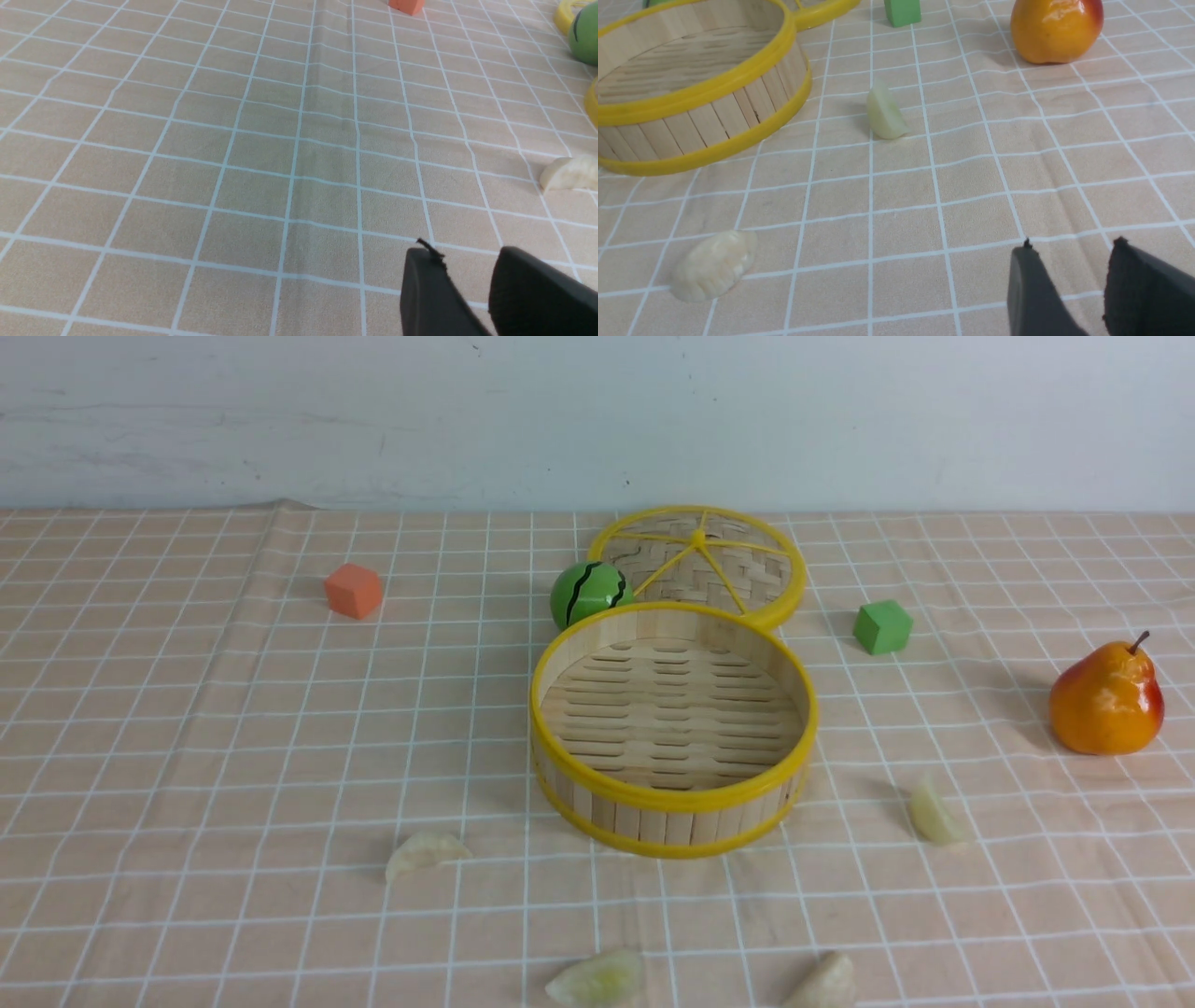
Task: Put the dumplings into the steamer on the table with the brown tablecloth.
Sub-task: 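Reach for and grasp a dumpling on the table with the left gripper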
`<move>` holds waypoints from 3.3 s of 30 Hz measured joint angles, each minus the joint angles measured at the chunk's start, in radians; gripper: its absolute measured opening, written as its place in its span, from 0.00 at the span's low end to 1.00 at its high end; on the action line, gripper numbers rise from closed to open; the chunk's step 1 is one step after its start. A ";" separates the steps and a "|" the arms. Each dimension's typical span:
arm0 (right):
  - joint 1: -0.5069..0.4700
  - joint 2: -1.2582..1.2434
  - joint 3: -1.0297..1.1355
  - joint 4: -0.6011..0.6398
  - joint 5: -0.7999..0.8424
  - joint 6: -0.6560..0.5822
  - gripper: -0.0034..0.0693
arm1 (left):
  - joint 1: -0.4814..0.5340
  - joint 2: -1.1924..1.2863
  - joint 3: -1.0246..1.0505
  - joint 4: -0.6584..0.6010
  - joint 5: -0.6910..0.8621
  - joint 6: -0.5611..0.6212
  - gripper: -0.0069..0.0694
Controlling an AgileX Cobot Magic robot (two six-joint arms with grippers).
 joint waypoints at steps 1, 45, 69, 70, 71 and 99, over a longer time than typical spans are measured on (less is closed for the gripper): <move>0.000 0.000 0.000 0.000 0.000 0.000 0.38 | 0.000 0.000 0.000 0.000 0.000 0.000 0.35; 0.000 0.064 -0.203 0.728 0.112 -0.165 0.28 | 0.000 0.063 -0.362 -0.788 0.165 -0.105 0.28; 0.442 1.011 -0.896 0.208 0.818 -0.396 0.03 | -0.414 1.170 -0.956 -0.063 0.675 0.314 0.07; 0.463 1.018 -0.897 0.205 0.822 -0.396 0.03 | -0.434 1.208 -0.970 -0.039 0.664 0.314 0.07; 0.463 1.019 -0.897 0.205 0.822 -0.396 0.03 | -0.438 1.215 -0.970 -0.035 0.662 0.314 0.07; 0.496 1.021 -0.897 0.290 0.740 -0.396 0.04 | -0.490 1.914 -1.244 0.110 0.226 0.497 0.69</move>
